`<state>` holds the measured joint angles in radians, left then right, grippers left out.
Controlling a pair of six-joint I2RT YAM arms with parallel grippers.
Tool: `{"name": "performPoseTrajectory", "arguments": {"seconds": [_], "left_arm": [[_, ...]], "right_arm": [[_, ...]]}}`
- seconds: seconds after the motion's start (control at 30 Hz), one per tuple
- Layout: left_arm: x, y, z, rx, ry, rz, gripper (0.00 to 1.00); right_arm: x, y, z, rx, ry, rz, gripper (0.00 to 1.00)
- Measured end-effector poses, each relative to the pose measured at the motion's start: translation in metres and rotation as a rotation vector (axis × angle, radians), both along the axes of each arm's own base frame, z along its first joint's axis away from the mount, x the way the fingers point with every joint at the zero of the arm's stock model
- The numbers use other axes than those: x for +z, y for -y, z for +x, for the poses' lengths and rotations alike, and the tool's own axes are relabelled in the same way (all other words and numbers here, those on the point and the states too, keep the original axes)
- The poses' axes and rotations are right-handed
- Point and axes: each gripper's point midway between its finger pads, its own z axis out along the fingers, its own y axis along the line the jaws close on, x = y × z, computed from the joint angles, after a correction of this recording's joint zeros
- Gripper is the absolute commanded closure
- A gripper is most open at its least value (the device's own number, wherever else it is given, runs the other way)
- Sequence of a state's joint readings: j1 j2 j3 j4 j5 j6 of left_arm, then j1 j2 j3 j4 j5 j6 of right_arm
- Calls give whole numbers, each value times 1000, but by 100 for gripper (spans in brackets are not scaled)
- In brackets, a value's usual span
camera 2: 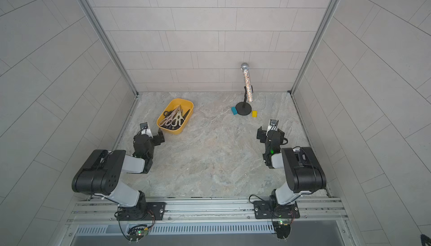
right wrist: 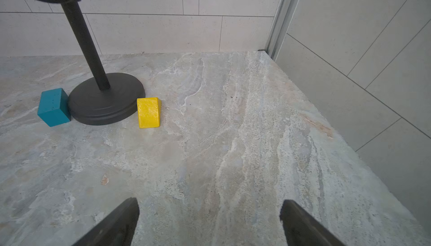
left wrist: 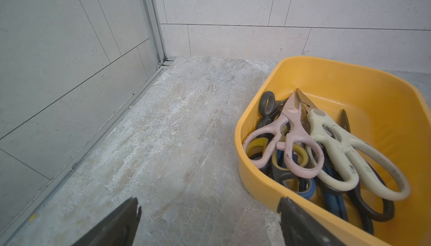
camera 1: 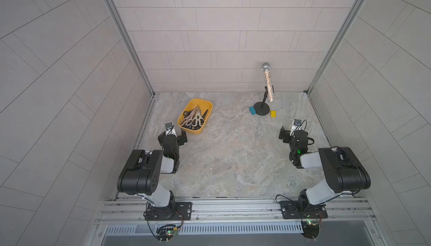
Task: Take the scissors out of the storage box
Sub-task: Move the storage box to the center of the board.
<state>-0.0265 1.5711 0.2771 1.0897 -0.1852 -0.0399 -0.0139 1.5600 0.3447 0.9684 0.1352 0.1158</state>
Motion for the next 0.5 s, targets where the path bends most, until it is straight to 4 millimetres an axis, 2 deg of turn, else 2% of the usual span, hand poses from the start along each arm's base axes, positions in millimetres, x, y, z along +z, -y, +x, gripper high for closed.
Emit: {"name": "performPoseTrajectory", "arguments": {"seconds": [0.2, 0.5], "left_arm": [[-2, 1, 0, -3, -9, -1, 0], [2, -13, 3, 85, -13, 4, 0]], "right_arm": [[0, 0, 0, 1, -1, -4, 0], [0, 0, 0, 1, -1, -4, 0]]}}
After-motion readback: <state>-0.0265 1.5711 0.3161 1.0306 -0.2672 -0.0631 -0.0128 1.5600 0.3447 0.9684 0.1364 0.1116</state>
